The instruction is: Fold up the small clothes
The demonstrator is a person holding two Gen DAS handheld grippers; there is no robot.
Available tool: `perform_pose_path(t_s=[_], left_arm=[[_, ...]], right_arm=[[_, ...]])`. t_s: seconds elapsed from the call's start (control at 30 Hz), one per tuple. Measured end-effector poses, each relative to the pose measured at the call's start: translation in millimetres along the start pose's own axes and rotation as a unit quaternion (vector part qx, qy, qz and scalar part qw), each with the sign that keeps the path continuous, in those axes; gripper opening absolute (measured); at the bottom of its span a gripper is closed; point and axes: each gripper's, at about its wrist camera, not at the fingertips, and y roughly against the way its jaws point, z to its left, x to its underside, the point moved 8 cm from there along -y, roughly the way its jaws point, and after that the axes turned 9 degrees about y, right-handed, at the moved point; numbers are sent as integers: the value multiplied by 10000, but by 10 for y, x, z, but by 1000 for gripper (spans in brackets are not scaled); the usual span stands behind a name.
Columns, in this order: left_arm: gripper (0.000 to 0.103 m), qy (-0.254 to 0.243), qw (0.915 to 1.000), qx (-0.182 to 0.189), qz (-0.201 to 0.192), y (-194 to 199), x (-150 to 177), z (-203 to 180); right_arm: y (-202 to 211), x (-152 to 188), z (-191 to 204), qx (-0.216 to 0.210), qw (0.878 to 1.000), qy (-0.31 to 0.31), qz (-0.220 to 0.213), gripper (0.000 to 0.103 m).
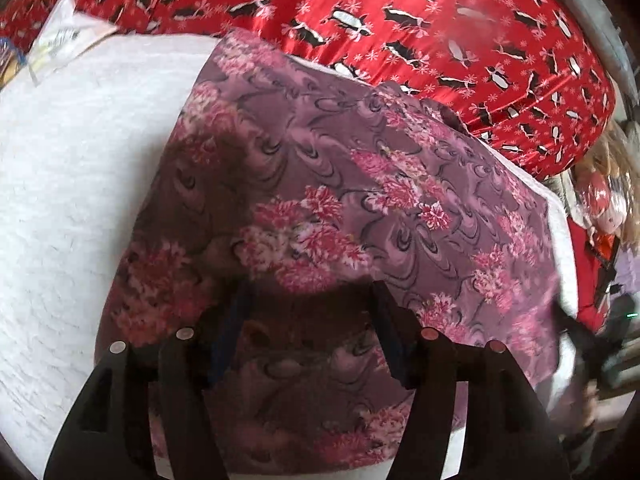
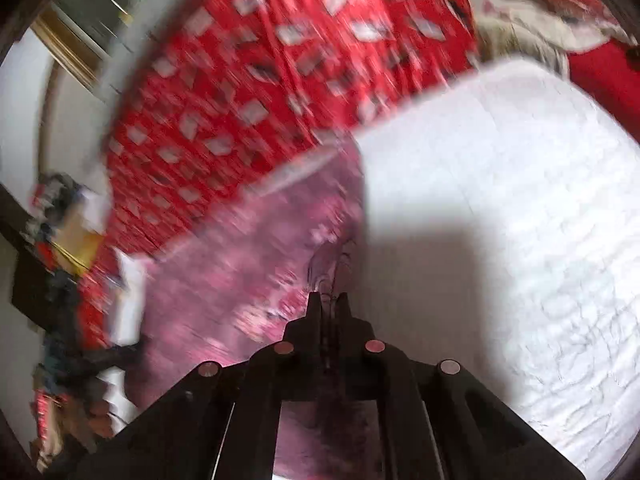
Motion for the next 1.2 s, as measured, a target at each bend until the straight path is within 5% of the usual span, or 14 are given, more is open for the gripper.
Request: perform_pose_path(t_s=[0.03,0.1,0.2,0.27,0.3,0.4,0.43,0.53,0.63,0.93,1.07,1.2], left_arm=[[60,53,10000,-3,79,49,-7,14],[60,53,9999,102,-29,216,-26,40],[61,-101,9994,-8,-346,374,-6,61],[61,22,9998,-51,-198,264,94,155],[61,122,9999,-109,-33,125,178,226],[61,-147,9993,-275,-227,83,217,211],[61,-225,9991,-321,-168,109,232,176],[61,-97,9995,305,7,265,176,134],[61,282,9974,611,-259,467,-115,313],[61,1233,9875,916,358,116,-535,881],[61,1067,9871,1012,633,-73,-468,782],[83,824,9877,1219,523,-77,-432,646]], right_arm=[[-72,78,-34,46,9998,-21,204,6],[93,23,-44,62,9998,-197,-30,17],[440,-68,134,-187,9974,-11,-699,17],[485,-46,206,-283,9956,149,-884,26],[426,15,236,-333,9959,225,-811,32],[25,285,171,-39,9999,146,-37,31],[75,276,149,-18,9996,88,-265,30],[181,165,198,56,9995,-26,-308,32],[320,44,436,-280,9975,251,-600,32],[-335,-190,1264,-830,9903,1060,-343,33],[-730,-189,1239,-519,9913,1203,-149,32],[-777,-115,1125,-869,9908,916,-494,31]])
